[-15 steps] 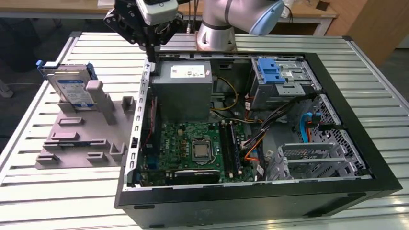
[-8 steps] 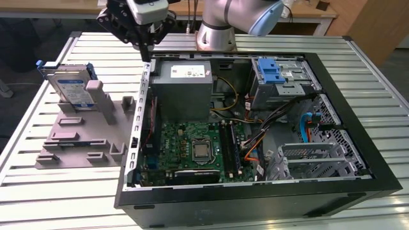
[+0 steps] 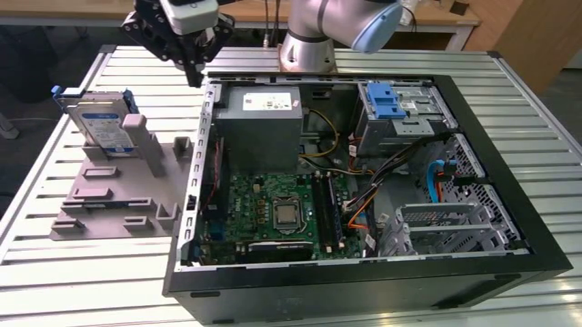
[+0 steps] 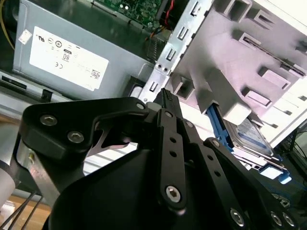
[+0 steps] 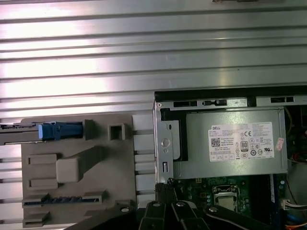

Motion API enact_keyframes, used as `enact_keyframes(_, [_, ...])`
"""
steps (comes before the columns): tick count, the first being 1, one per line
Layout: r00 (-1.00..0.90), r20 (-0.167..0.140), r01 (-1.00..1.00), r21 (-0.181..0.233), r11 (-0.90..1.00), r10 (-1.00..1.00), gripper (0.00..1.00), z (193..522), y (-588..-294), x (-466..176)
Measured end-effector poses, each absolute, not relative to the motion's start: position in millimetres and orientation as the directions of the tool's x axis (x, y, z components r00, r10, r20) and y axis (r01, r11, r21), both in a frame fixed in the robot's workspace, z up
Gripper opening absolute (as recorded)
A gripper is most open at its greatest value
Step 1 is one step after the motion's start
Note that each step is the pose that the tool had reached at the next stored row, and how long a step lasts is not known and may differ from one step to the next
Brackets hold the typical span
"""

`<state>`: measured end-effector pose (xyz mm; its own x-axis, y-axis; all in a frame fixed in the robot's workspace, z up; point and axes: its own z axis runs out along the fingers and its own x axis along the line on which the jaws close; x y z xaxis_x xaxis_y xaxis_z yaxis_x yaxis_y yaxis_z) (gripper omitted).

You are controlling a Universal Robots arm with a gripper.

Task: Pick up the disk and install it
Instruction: 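Reach for the disk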

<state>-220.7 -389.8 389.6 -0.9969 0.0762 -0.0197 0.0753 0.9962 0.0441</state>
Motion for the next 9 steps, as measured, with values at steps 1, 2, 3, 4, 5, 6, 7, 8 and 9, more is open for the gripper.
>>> enact_keyframes(1, [-0.997,-0.02,0.075,0.044,0.996,0.076,0.11,389.3,-389.1,-222.9])
enact_keyframes(2, [-0.997,-0.02,0.075,0.044,0.996,0.076,0.11,389.0,-388.1,-225.3])
enact_keyframes(3, [-0.997,-0.019,0.075,0.044,0.996,0.076,0.11,389.0,-387.2,-228.1])
enact_keyframes(4, [-0.997,-0.019,0.075,0.044,0.996,0.076,0.11,388.8,-386.2,-231.0])
enact_keyframes(5, [-0.997,-0.018,0.075,0.044,0.996,0.076,0.11,388.6,-385.5,-233.5])
enact_keyframes(6, [-0.997,-0.018,0.075,0.044,0.996,0.076,0.11,388.4,-385.1,-235.6])
enact_keyframes(7, [-0.997,-0.017,0.075,0.044,0.996,0.076,0.11,388.1,-384.7,-238.0])
enact_keyframes(8, [-0.997,-0.015,0.075,0.044,0.996,0.076,0.11,387.7,-384.1,-239.7])
enact_keyframes(9, [-0.997,-0.012,0.076,0.044,0.996,0.076,0.11,387.4,-383.8,-241.6])
